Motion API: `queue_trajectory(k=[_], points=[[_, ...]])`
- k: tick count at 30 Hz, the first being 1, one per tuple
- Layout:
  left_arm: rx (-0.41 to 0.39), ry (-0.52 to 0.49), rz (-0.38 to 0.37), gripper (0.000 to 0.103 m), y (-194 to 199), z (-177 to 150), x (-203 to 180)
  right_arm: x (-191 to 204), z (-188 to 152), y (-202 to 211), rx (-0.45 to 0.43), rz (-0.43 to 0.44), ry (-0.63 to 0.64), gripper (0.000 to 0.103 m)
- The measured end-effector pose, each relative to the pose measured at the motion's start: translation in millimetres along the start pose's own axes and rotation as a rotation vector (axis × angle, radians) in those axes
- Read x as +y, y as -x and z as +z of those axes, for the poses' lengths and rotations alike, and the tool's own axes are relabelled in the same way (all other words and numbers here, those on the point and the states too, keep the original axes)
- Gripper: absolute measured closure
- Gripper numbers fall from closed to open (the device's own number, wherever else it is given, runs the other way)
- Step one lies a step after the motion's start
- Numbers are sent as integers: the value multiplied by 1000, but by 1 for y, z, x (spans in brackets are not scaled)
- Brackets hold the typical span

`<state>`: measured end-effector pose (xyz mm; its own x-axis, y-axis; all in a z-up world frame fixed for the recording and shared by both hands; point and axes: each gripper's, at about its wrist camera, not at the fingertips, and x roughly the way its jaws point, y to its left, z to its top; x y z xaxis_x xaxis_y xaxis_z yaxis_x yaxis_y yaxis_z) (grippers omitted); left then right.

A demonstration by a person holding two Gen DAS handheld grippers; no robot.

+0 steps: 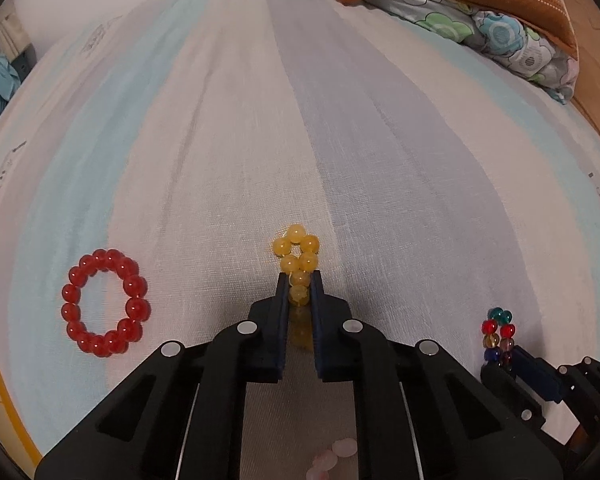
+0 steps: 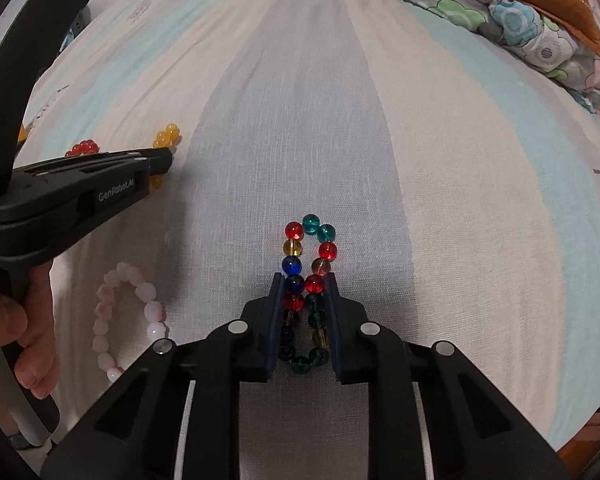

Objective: Organize jewelry
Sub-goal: 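Grasp the yellow heart bracelet with left tool while right grasps the multicolour bracelet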

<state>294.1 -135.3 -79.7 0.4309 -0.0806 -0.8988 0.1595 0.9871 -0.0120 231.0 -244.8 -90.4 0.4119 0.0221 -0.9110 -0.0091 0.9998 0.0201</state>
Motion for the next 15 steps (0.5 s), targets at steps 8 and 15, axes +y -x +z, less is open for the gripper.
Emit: queue_trajectory(k=[8,15], points=[[-17,-4,-9,94,9,-2,1,1,-9,16,-32,4,-7,85],[-28,-15,5,94,19,-6,6,0,-7,29,-57,9,-3,85]])
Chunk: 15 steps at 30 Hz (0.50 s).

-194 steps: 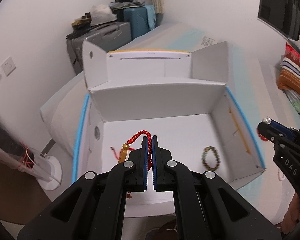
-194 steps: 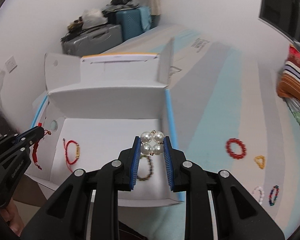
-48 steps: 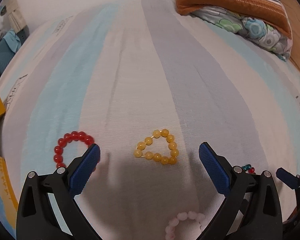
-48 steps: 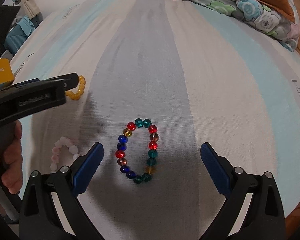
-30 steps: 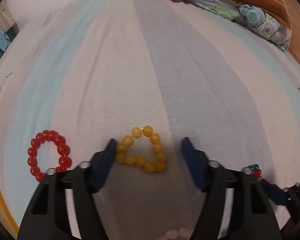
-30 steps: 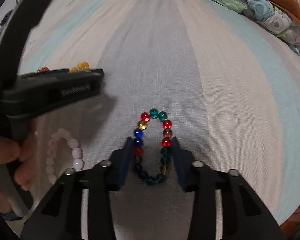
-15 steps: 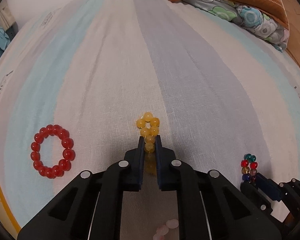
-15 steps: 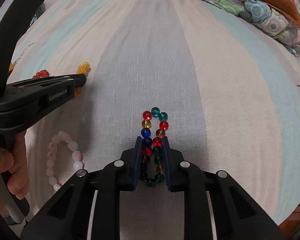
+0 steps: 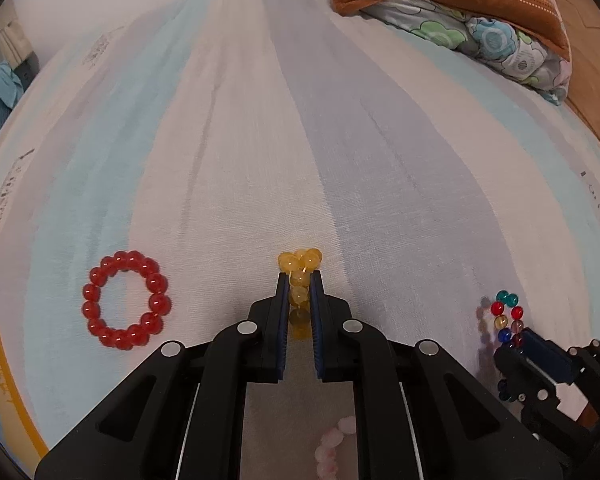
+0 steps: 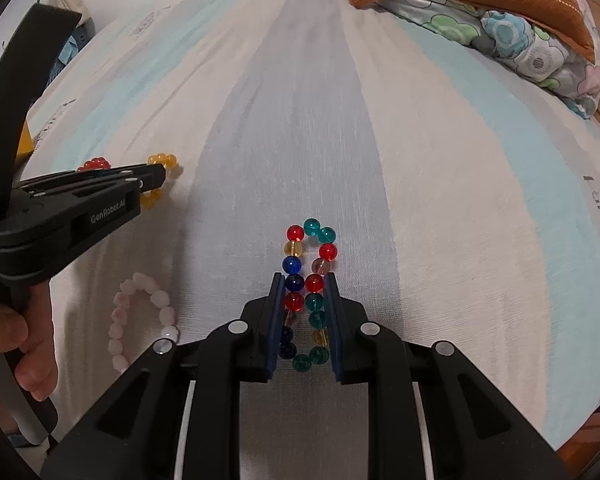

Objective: Organize jewelry
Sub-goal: 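Grasp the yellow heart bracelet with left tool while right grasps the multicolour bracelet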

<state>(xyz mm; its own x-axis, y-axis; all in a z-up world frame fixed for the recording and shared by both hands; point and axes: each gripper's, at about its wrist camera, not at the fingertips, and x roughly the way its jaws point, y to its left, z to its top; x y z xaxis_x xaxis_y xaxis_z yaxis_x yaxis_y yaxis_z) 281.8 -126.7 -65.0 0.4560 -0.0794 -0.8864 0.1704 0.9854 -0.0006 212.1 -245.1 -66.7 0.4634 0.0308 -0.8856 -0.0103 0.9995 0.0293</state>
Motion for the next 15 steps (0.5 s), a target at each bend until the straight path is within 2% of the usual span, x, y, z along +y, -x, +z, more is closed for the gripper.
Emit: queue_trajectory(k=[15], points=[[-47,13,0,94,52,-2,-4,-4,7,38,-69,-33,-16,85]])
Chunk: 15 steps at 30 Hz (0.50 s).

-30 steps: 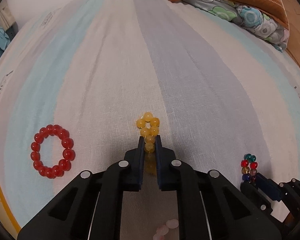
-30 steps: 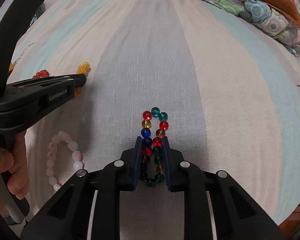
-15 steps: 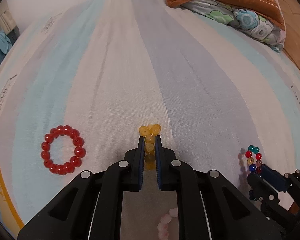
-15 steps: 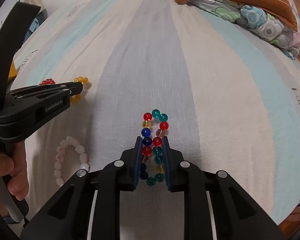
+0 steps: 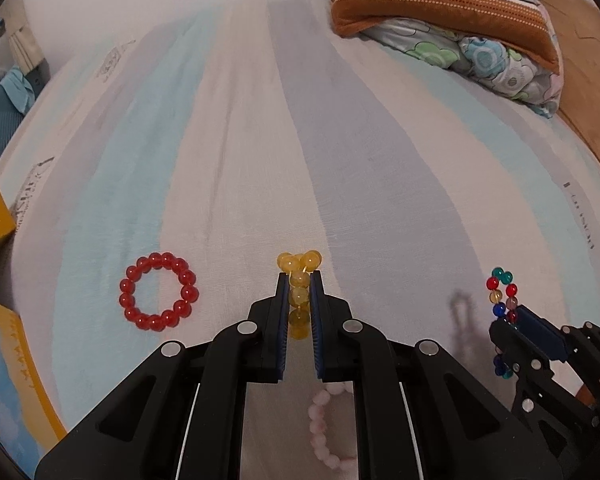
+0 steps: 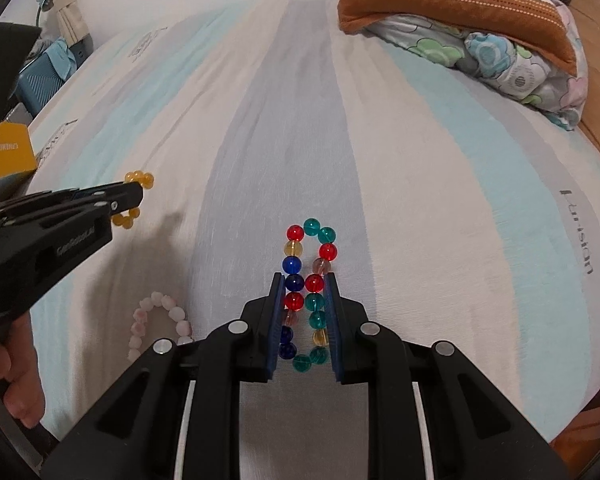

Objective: Organize jewelry
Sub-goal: 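Carry the yellow and multicolour bracelets over the white box with both tools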

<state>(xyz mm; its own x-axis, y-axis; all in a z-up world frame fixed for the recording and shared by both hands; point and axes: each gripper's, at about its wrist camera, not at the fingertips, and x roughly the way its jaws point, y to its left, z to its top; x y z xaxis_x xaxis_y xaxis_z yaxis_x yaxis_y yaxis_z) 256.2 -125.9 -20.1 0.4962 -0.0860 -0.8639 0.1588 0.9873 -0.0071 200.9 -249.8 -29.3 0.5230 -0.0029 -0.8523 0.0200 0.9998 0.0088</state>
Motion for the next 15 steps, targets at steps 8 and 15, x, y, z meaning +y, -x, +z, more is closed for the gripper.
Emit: queue_trajectory(k=[8,15], points=[[-28,1,2,94,31,-10,0,6,-1,27,-35,-16,-4,85],[-50,20,4,94,57,-20,8,18,-2,50,-59,-21,-5,85]])
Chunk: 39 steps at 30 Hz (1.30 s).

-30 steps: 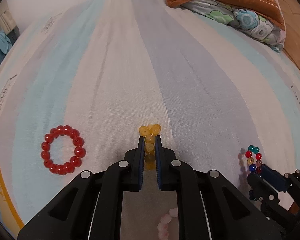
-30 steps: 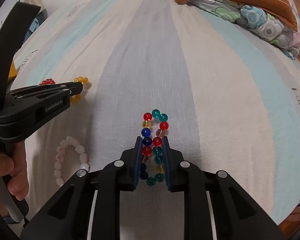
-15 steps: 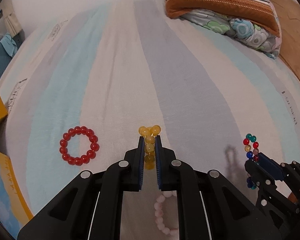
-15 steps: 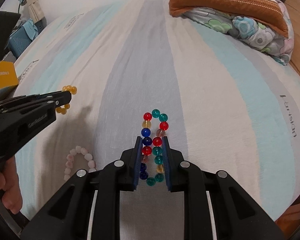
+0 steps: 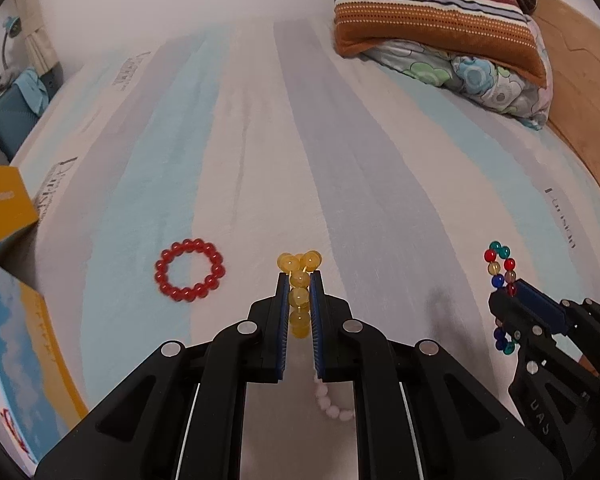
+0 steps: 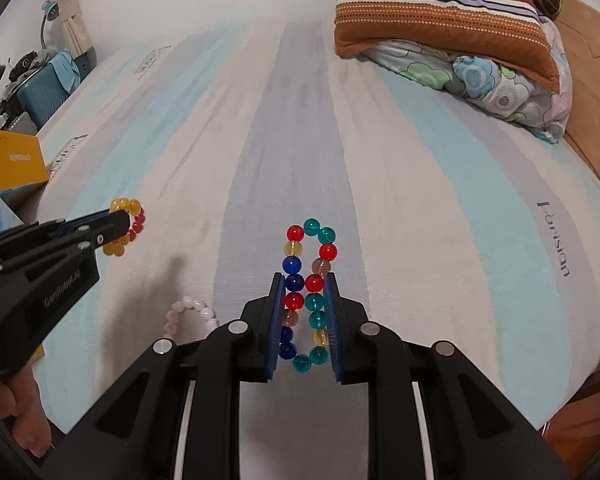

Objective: Organize jewelry
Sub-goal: 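Carry the yellow and multicolour bracelets over the white box with both tools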

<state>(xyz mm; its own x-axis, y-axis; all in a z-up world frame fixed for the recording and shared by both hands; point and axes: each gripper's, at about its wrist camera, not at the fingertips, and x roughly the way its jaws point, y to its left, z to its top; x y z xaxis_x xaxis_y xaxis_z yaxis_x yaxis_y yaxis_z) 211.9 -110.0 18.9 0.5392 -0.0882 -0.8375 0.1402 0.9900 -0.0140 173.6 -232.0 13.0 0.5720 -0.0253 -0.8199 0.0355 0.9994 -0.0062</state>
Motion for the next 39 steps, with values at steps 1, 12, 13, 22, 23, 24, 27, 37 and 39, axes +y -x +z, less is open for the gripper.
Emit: queue_trajectory(k=[1,12,13,22,23,24,27,37,39], points=[[-2,2,0,94,3,-2,1,2,0,3,-4,-1,-1,85],[-41,52,46,94,52,-22,40,34,3,33,-47,30,13,85],[-45,61,55,94,57,-25,47,40,4,36,-52,34,20,85],[-85,140,128,94,106,-46,111,101,10,60,-90,94,90,85],[-87,148,136,94,110,-49,118,111,11,63,-94,104,100,85],[-89,158,147,94,115,-52,126,118,11,66,-96,113,108,85],[-99,195,180,94,131,-63,152,147,12,75,-109,139,142,85],[-106,314,275,94,171,-100,239,244,5,98,-132,215,251,85],[-101,337,288,94,176,-109,257,259,4,101,-135,229,265,85]])
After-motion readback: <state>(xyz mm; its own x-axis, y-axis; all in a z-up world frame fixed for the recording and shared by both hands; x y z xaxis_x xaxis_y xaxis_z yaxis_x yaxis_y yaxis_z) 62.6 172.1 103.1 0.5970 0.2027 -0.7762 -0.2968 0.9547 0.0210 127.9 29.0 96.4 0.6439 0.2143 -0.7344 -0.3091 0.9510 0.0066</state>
